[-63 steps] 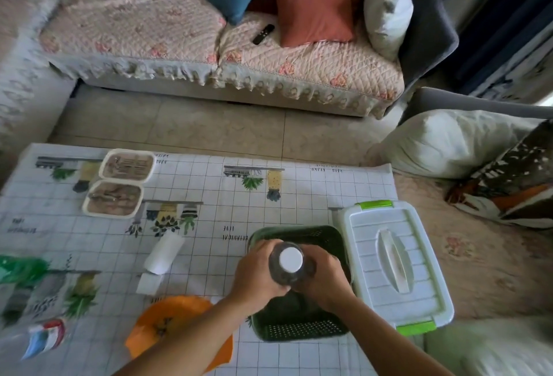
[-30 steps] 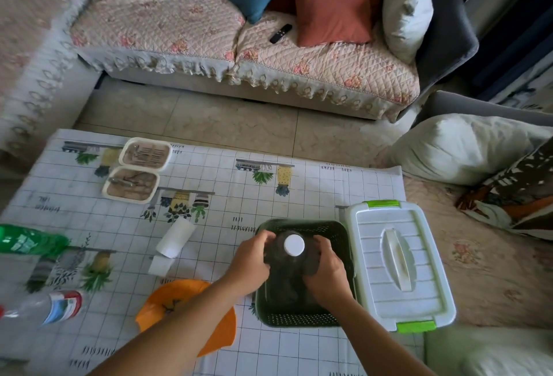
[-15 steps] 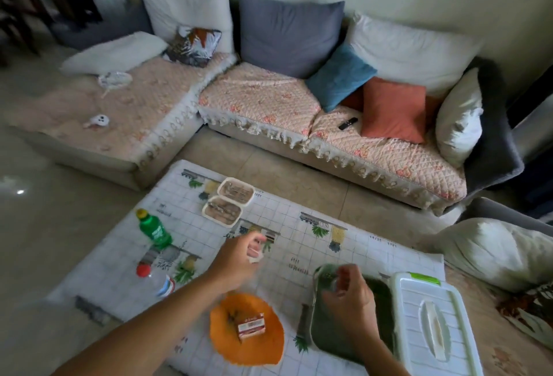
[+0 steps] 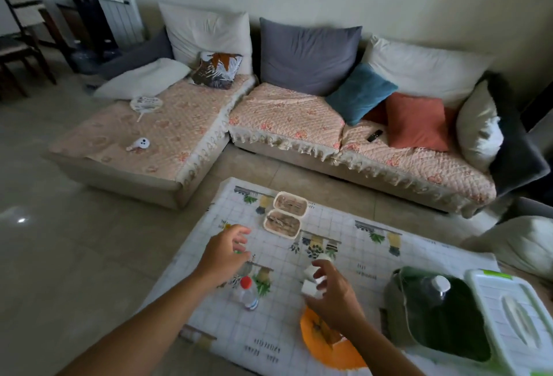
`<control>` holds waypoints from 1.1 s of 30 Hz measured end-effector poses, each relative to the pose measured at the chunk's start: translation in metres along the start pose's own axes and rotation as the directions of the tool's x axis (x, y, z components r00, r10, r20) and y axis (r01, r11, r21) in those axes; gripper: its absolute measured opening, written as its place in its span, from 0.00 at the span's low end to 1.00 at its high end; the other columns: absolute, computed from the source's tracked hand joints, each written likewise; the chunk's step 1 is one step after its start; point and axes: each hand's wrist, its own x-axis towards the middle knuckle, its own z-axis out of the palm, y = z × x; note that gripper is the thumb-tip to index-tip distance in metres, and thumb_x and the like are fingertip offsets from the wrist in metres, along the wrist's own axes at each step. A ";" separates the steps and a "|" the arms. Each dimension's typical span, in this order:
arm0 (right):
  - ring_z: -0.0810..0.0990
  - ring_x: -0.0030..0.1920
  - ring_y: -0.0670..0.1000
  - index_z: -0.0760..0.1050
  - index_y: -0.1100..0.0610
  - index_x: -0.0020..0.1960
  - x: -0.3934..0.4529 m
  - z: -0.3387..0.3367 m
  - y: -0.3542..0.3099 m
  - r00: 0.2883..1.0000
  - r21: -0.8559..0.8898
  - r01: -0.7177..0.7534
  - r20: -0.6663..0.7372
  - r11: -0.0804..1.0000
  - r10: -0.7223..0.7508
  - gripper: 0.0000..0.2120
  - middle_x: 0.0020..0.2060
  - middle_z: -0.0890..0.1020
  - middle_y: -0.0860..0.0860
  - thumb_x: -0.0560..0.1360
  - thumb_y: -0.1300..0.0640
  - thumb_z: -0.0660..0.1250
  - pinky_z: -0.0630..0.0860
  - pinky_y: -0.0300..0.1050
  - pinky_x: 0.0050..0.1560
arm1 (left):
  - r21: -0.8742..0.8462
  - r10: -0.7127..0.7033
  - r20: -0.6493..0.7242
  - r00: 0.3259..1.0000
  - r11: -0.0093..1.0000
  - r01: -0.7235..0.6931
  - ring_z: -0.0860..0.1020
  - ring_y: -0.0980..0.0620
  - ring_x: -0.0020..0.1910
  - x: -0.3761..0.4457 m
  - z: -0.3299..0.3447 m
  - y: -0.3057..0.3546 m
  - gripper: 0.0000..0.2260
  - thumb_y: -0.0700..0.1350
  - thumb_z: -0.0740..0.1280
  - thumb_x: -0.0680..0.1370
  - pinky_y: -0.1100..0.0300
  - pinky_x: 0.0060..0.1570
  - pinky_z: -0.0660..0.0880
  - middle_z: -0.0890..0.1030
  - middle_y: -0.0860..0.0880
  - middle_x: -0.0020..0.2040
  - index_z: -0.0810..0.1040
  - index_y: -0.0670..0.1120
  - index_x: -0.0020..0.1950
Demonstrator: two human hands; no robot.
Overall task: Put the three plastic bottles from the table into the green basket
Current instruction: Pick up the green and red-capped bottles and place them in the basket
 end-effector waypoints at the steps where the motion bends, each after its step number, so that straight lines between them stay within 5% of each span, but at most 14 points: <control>1: 0.78 0.46 0.47 0.66 0.45 0.64 0.000 0.013 -0.009 1.000 0.008 -0.012 -0.001 1.000 0.012 0.30 0.51 0.75 0.46 0.66 0.56 0.75 0.81 0.47 0.46 | 0.004 0.000 0.004 1.000 1.000 0.000 0.80 0.59 0.46 -0.001 -0.012 -0.012 0.18 0.39 0.73 0.72 0.68 0.40 0.75 0.80 0.52 0.51 0.76 0.52 0.58; 6: 0.75 0.46 0.43 0.63 0.47 0.68 -0.001 0.064 -0.050 0.997 0.021 -0.083 0.007 0.996 0.083 0.35 0.53 0.74 0.46 0.66 0.56 0.77 0.72 0.33 0.43 | -0.004 -0.077 0.018 0.997 0.997 0.077 0.81 0.55 0.43 0.000 -0.062 -0.058 0.19 0.37 0.73 0.69 0.60 0.42 0.79 0.82 0.49 0.50 0.77 0.55 0.55; 11: 0.75 0.48 0.45 0.61 0.47 0.70 0.011 0.093 -0.065 0.987 0.058 -0.159 0.003 0.986 0.159 0.39 0.54 0.73 0.45 0.65 0.56 0.78 0.79 0.43 0.50 | -0.024 -0.133 0.039 0.990 0.991 0.134 0.81 0.51 0.47 0.017 -0.080 -0.091 0.23 0.41 0.76 0.67 0.54 0.49 0.79 0.81 0.48 0.53 0.75 0.51 0.60; 17: 0.74 0.48 0.43 0.61 0.46 0.70 0.040 0.126 -0.051 0.973 0.101 -0.232 0.049 0.968 0.228 0.41 0.55 0.72 0.44 0.63 0.55 0.79 0.75 0.37 0.44 | -0.027 -0.204 0.106 0.973 0.978 0.208 0.77 0.48 0.56 0.040 -0.071 -0.129 0.31 0.42 0.77 0.68 0.54 0.55 0.77 0.77 0.47 0.61 0.70 0.49 0.68; 28: 0.74 0.52 0.45 0.60 0.47 0.71 0.067 0.186 -0.019 0.911 0.112 -0.410 0.011 0.905 0.412 0.43 0.57 0.72 0.46 0.63 0.54 0.79 0.79 0.45 0.51 | 0.082 -0.236 0.267 0.934 0.972 0.222 0.77 0.49 0.56 0.109 -0.054 -0.189 0.33 0.43 0.78 0.67 0.55 0.54 0.75 0.76 0.45 0.62 0.68 0.48 0.69; 33: 0.74 0.53 0.46 0.59 0.47 0.71 0.082 0.230 0.002 0.860 0.115 -0.500 -0.045 0.858 0.508 0.42 0.60 0.73 0.48 0.64 0.56 0.79 0.72 0.36 0.45 | 0.110 -0.213 0.362 0.908 0.977 0.185 0.77 0.49 0.56 0.167 -0.028 -0.232 0.35 0.41 0.79 0.66 0.54 0.54 0.76 0.77 0.45 0.62 0.69 0.48 0.69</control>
